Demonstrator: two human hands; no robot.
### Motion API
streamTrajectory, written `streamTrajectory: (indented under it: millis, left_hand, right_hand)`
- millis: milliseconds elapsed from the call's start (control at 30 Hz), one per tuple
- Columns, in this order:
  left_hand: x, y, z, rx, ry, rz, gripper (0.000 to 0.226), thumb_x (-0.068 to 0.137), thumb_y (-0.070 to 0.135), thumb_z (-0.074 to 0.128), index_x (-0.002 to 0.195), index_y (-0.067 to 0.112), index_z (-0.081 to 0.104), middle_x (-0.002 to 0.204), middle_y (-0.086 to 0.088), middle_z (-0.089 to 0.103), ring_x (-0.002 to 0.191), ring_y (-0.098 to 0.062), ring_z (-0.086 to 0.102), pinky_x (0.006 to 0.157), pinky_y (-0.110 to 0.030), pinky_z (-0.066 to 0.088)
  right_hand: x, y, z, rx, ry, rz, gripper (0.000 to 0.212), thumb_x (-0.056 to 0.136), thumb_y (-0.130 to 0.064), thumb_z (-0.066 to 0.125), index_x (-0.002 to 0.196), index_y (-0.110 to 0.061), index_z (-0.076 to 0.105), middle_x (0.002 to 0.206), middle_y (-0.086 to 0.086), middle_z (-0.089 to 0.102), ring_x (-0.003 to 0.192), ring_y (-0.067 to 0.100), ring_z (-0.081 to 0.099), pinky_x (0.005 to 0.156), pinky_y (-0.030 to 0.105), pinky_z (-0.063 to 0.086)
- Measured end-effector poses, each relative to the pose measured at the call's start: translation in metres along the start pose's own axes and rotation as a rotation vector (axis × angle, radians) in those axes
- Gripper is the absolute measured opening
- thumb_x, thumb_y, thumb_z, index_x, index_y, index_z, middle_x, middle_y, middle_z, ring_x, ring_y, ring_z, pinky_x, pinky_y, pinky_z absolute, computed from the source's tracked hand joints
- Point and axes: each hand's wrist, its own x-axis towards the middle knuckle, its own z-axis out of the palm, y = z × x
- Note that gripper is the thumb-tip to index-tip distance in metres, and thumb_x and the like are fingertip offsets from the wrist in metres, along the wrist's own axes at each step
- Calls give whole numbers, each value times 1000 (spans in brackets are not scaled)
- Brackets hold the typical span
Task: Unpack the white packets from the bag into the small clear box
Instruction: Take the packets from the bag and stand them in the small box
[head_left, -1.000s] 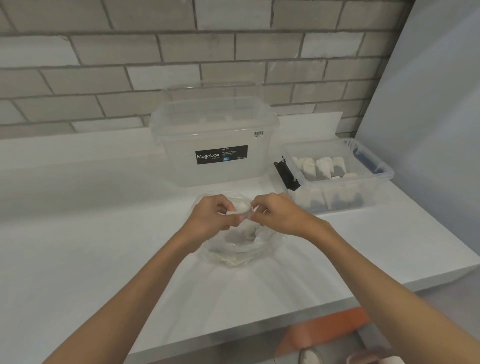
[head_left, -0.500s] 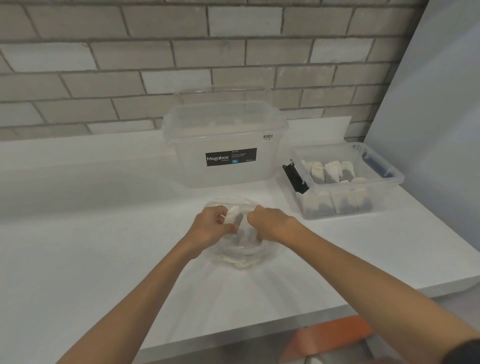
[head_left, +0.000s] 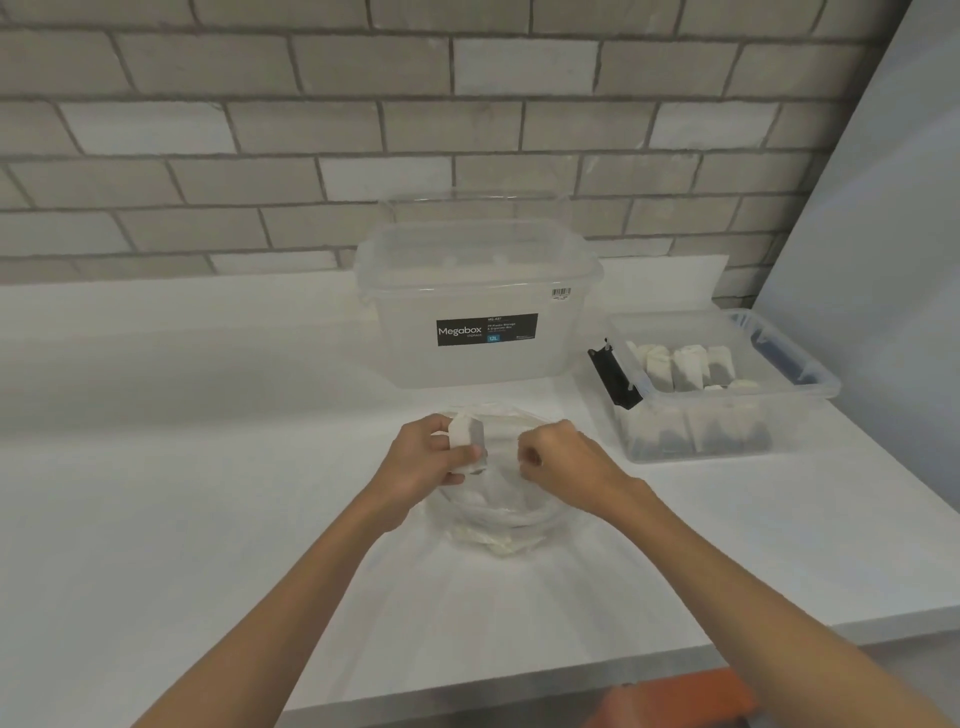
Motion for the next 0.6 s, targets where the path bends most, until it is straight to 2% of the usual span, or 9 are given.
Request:
streamTrajectory:
  millis: [100,133,233,333,467,600]
  left_hand:
    - [1,1,-5,32,40,17,20,85,12,70,103,10,63,96,-9,74,83,-18,73,67,-23,53]
    - [1,1,-6,33,50,20,18,85,12,70,102,10,64,96,-9,74,82,-19,73,66,-23,53]
    - [1,5,-4,25,53,20,16,86,11,68,101,7,65,97,-10,73,82,-20,73,65,-23,53]
    - [0,11,3,-29,10,24,15,87,12,68,100,6,68,100,-11,73,88,-19,72,66,-22,55]
    - [-3,24,18,-159,-106,41,23,88,19,68,104,3,70,97,-8,73,88,-13,70,71,-20,55]
    - [-2,35,33,-196,-106,67,26,85,22,71,103,3,69,94,-8,74,86,-13,70,71,-21,54]
  right_hand:
    - [-11,0,-5,505,186,98,11,88,-10,62,79,-13,67,68,1,68,59,12,65,54,17,49]
    - [-15,-1,-6,666,224,139,8,87,-9,64,81,-11,68,65,3,69,58,12,66,53,18,50]
    - [-25,-4,-8,1157,269,243,3,87,-3,66,86,-6,67,71,11,72,71,20,72,60,25,54]
    - [-34,-5,-11,1531,238,260,9,88,2,63,89,-7,62,80,10,72,85,24,73,67,26,56]
    - [-37,-4,-12,1724,155,240,14,89,4,60,89,-10,62,88,12,73,91,21,72,72,24,57]
    - [-36,0,-16,1714,144,217,14,88,5,59,90,-8,64,89,15,73,87,21,73,72,25,57]
